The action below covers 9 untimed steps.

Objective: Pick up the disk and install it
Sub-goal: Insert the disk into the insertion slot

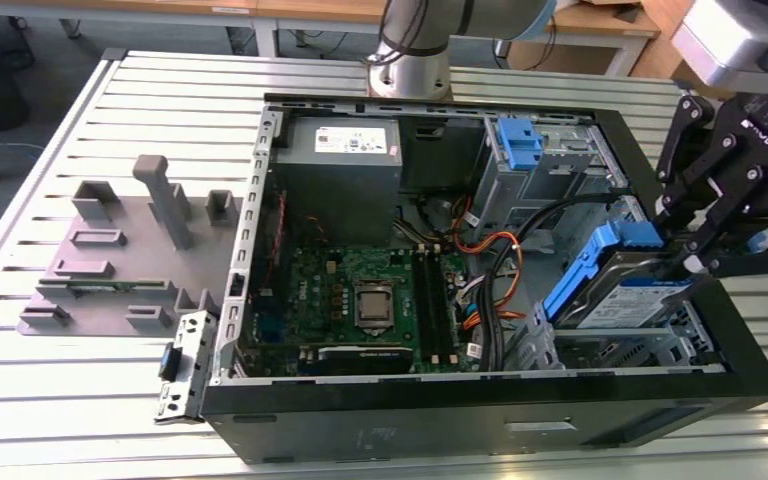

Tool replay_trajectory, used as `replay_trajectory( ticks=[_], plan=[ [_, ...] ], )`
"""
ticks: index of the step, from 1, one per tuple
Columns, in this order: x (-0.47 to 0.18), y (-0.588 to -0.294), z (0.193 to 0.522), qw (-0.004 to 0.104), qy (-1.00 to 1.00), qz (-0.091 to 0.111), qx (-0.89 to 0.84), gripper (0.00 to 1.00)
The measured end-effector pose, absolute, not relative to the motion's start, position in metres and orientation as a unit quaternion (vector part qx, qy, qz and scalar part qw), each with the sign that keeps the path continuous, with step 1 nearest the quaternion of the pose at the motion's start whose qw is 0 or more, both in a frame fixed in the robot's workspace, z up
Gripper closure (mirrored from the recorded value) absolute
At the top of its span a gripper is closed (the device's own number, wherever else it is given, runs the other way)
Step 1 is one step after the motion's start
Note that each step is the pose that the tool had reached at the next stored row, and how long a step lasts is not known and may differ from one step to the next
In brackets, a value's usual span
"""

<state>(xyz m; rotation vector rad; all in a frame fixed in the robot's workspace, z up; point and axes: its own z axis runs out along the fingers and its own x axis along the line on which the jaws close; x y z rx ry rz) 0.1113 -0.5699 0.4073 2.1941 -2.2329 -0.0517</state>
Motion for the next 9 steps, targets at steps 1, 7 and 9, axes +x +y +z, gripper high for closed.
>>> replay_trajectory(
  ticks=[1, 7, 9],
  plan=[
    [0.111, -0.57, 0.406, 0.005, -0.713, -0.016, 0.701, 0.65],
    [0.111, -0.57, 0.395, 0.005, -0.713, -0.016, 0.701, 0.65],
    [0.111, -0.57, 0.391, 0.005, -0.713, -0.016, 0.701, 0.65]
  ],
)
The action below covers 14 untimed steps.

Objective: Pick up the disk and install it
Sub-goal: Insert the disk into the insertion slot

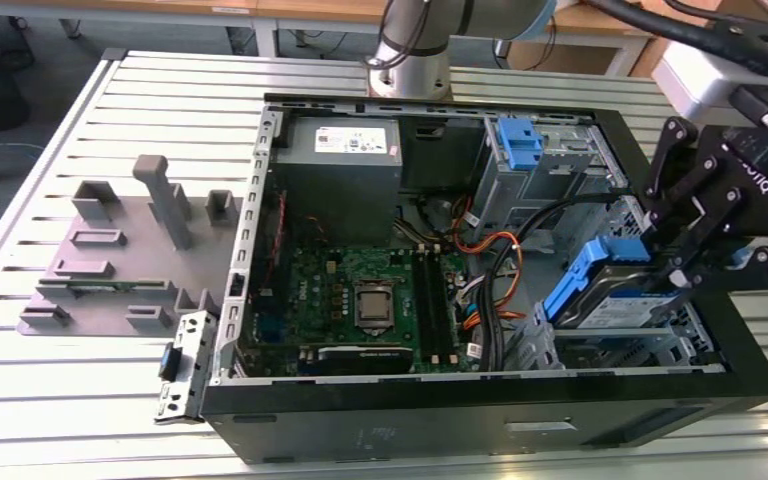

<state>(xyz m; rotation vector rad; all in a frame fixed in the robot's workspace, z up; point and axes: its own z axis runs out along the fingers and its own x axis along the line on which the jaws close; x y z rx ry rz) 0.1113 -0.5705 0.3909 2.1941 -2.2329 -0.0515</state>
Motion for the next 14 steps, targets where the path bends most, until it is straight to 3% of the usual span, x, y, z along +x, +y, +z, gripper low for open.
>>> replay_trajectory(
  ticks=[14],
  plan=[
    [0.111, -0.574, 0.365, 0.005, -0.713, -0.016, 0.701, 0.65]
  ],
)
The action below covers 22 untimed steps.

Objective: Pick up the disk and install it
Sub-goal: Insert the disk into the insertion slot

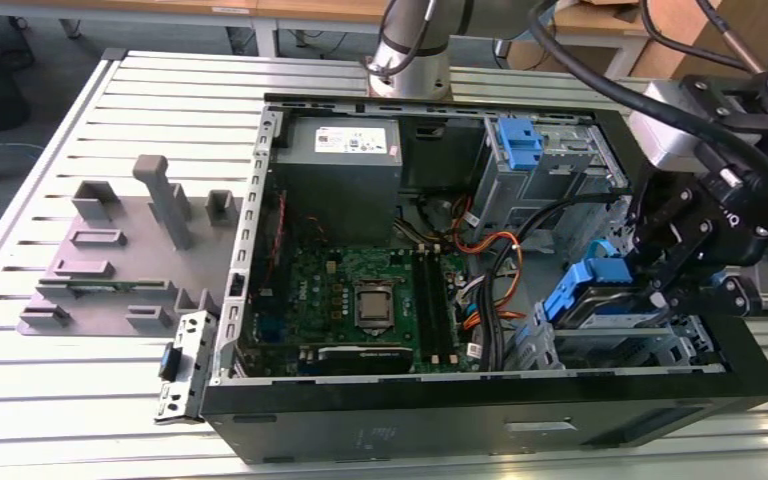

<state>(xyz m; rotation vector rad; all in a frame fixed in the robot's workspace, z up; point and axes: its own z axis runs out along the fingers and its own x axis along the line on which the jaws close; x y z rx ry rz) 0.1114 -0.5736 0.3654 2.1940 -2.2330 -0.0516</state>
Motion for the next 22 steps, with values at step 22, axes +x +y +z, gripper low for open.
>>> replay_trajectory(
  ticks=[22],
  plan=[
    [0.1114, -0.5745, 0.357, 0.004, -0.713, -0.017, 0.701, 0.52]
  ],
)
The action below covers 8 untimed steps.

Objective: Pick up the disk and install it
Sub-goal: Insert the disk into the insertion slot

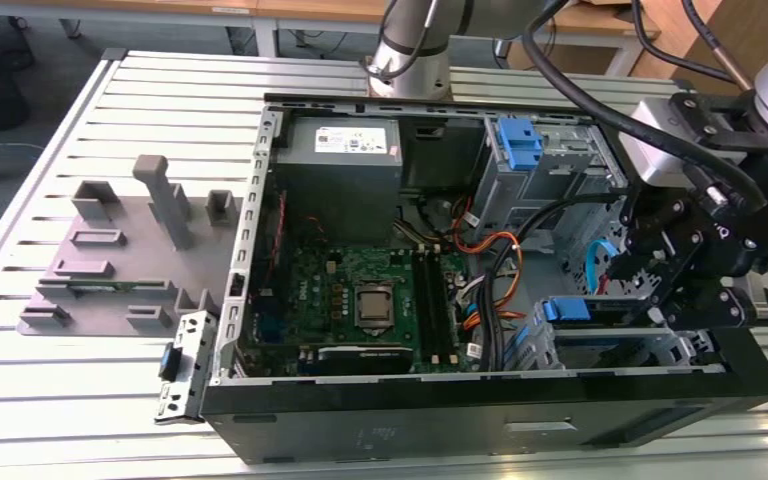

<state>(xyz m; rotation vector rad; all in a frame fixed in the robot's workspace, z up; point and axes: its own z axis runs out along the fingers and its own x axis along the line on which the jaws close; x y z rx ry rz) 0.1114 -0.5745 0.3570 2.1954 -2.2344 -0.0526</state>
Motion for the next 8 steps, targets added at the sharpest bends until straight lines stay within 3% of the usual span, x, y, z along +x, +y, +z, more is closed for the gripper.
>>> replay_trajectory(
  ticks=[8],
  plan=[
    [0.1108, -0.5726, 0.3553, -0.002, -0.713, -0.017, 0.701, 0.52]
  ],
)
